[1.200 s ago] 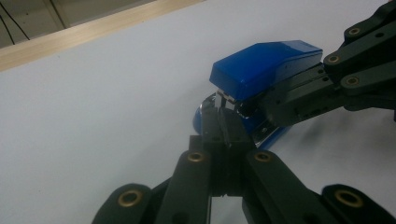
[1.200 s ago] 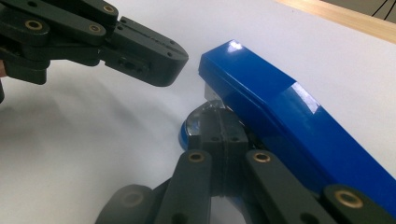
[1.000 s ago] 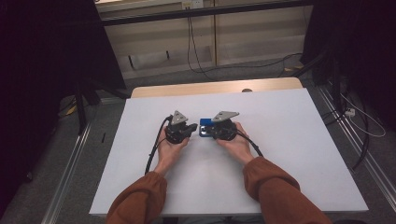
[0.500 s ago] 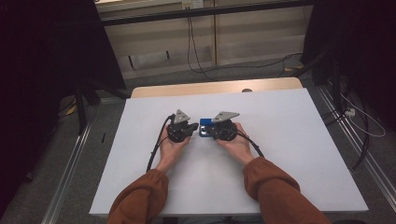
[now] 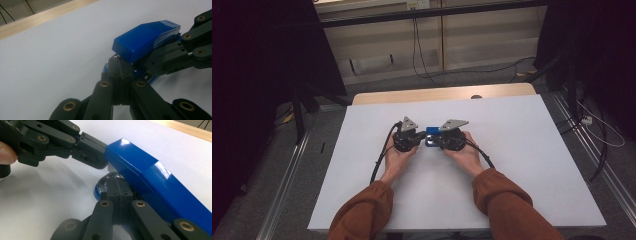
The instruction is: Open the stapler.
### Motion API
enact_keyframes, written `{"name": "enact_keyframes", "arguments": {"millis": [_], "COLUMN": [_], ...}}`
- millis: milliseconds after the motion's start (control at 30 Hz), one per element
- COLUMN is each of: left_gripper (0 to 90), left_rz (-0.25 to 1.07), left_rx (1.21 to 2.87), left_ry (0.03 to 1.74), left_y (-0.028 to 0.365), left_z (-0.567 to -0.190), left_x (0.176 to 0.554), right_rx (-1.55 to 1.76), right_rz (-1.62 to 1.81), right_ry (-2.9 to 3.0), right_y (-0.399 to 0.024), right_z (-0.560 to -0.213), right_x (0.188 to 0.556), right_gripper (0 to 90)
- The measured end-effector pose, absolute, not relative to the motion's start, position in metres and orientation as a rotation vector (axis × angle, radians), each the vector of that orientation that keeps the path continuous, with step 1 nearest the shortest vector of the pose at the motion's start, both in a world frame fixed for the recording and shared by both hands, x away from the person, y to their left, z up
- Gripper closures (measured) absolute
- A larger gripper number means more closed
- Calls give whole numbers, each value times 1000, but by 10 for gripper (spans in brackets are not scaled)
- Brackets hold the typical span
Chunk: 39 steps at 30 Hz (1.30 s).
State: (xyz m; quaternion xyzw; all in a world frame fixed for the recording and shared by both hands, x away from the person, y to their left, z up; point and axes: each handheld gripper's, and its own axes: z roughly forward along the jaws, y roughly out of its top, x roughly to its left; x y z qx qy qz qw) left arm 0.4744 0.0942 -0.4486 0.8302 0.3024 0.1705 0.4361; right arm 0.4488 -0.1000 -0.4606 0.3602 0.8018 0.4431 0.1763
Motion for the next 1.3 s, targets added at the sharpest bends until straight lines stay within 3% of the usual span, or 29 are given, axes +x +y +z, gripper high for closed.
{"name": "enact_keyframes", "arguments": {"millis": [1300], "left_gripper": [900], "left_rz": [411], "left_rx": [2006], "left_ry": [750], "left_y": [92], "left_z": [-438], "left_x": [476], "right_rx": [1033], "right_rz": [1258], "right_ry": [2266], "right_y": [-100], "right_z": [-461], "right_x": [449], "right_gripper": [900]}}
